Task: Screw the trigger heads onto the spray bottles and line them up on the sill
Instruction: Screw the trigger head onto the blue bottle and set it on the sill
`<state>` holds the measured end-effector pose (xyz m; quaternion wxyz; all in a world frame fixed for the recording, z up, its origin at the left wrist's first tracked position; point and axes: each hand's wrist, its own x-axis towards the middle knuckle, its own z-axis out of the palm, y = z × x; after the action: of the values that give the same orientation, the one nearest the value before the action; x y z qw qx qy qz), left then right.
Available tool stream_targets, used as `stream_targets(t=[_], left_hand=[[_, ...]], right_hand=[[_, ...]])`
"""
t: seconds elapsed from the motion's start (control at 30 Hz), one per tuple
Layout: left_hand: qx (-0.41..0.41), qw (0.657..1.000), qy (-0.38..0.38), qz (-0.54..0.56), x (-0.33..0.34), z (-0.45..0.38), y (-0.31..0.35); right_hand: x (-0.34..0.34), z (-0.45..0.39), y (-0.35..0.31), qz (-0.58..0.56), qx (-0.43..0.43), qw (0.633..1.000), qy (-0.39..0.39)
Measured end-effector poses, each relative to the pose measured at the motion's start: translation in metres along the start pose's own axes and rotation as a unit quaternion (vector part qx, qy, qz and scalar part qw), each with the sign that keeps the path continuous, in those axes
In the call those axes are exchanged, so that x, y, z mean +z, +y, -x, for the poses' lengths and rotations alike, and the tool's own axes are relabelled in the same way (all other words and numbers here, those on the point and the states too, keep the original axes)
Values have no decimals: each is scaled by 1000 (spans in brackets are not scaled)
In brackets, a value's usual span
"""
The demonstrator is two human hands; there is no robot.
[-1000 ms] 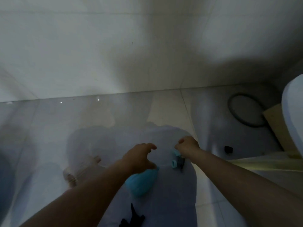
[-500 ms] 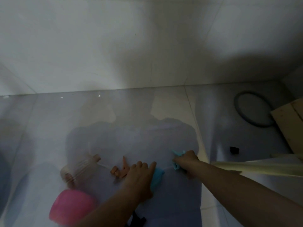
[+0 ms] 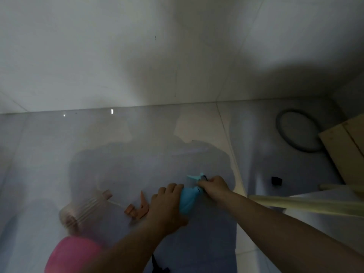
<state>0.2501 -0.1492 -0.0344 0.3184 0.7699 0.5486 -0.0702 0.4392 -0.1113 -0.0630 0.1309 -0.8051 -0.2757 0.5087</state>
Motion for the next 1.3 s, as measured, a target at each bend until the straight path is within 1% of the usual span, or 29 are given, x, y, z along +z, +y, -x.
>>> stream_targets(t=[0.03, 0.1, 0.17, 0.27, 0.37, 0.4, 0.43, 0.53, 0.6, 0.67, 0.7, 0.77, 0.8, 0.87, 0.9, 0.93, 1.0, 1.1, 1.17, 1.23, 1.3], left_hand=[[-3, 1000, 9, 15, -3, -3, -1], [-11, 998, 32, 51, -13, -8, -4], [-8, 992, 51, 112, -30, -15, -5], [-16, 966, 63, 250, -70, -22, -7], [-32, 911, 20, 410, -118, -21, -12], [-34, 888, 6, 459, -132, -18, -14], [-37, 856, -2, 515, -147, -14, -16], [-52, 728, -9, 683, -176, -3, -22], [-44, 655, -7, 755, -186, 5, -25], [-52, 596, 6, 801, -194, 9, -28], [-70, 571, 8, 818, -197, 8, -30], [-135, 523, 14, 841, -205, 7, -32], [-173, 490, 21, 854, -210, 7, -32], [-235, 406, 47, 882, -219, 5, -34], [-259, 382, 58, 885, -221, 3, -36], [-280, 378, 60, 880, -224, 2, -39], [-290, 404, 24, 867, -227, 1, -43], [-228, 432, -67, 870, -235, 8, -52], [-199, 453, -107, 862, -241, 15, -61], [-177, 458, -139, 860, -244, 23, -68], [-149, 455, -166, 862, -246, 28, -75]], right_hand=[[-2, 2, -5, -74, 1, 997, -11], [-8, 7, -22, -210, 1, 977, -45], [-15, 12, -43, -284, -26, 956, -71], [-28, 28, -84, -323, -103, 933, -122], [-38, 48, -125, -282, -171, 926, -182], [-41, 54, -138, -266, -184, 926, -197], [-42, 59, -152, -258, -194, 923, -211], [-44, 72, -190, -290, -205, 900, -252], [-39, 81, -209, -331, -197, 887, -253], [-30, 87, -221, -360, -201, 876, -248], [-25, 90, -224, -371, -205, 871, -248], [-15, 97, -229, -395, -217, 857, -251], [-10, 100, -231, -407, -224, 850, -248], [1, 105, -233, -428, -242, 840, -229], [6, 106, -234, -435, -254, 836, -216], [12, 107, -235, -441, -266, 832, -205], [15, 109, -235, -454, -289, 822, -189], [9, 109, -236, -467, -306, 808, -188], [3, 111, -238, -458, -320, 802, -212], [-3, 113, -240, -433, -331, 799, -253], [-6, 116, -240, -421, -324, 793, -298]])
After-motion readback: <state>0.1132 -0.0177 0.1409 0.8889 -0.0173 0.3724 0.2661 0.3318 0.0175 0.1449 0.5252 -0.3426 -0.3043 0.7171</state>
